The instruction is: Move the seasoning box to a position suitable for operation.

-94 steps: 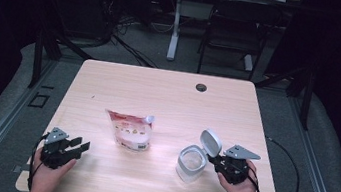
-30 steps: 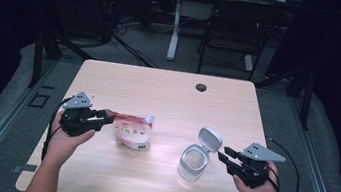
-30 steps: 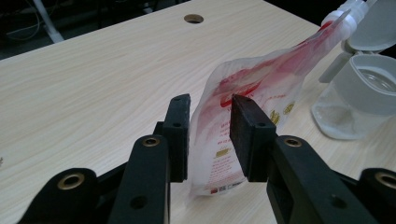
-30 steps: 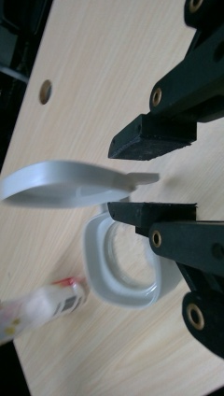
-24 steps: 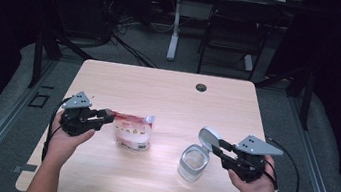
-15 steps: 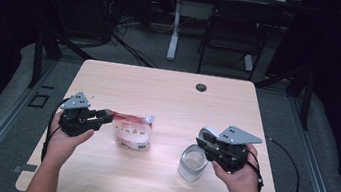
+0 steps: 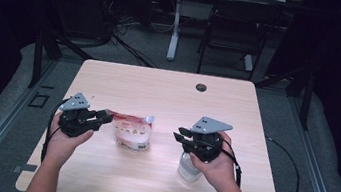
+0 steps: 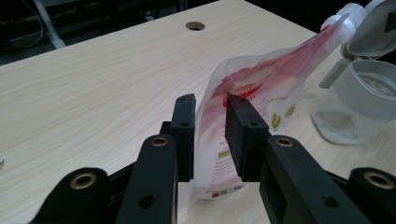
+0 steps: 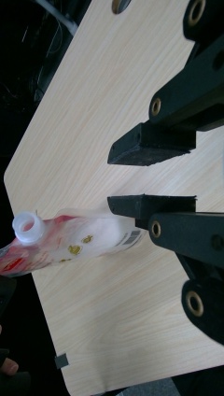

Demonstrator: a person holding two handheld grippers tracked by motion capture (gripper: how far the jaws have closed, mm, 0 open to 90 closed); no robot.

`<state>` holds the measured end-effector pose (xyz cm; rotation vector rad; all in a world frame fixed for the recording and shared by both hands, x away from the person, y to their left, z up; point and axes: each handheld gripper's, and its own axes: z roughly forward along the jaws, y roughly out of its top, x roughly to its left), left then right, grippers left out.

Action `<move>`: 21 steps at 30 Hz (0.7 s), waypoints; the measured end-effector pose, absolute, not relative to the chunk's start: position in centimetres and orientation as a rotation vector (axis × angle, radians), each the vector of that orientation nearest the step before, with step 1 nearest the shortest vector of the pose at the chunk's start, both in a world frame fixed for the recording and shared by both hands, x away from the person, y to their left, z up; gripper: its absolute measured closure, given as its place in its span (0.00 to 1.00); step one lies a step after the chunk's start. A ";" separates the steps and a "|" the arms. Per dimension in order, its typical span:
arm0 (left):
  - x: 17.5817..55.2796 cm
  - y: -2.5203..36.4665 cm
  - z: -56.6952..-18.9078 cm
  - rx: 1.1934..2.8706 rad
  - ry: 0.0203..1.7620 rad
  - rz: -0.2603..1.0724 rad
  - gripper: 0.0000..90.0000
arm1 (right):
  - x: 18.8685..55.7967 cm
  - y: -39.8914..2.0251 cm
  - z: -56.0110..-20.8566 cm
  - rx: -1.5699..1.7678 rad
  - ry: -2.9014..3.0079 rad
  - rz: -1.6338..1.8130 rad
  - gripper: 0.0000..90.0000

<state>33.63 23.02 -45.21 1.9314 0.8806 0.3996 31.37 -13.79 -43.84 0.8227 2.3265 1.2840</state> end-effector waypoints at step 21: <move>33.5 23.0 -45.2 1.926 0.875 0.396 0.82 | 33.6 -9.2 -44.2 0.743 2.401 1.319 0.78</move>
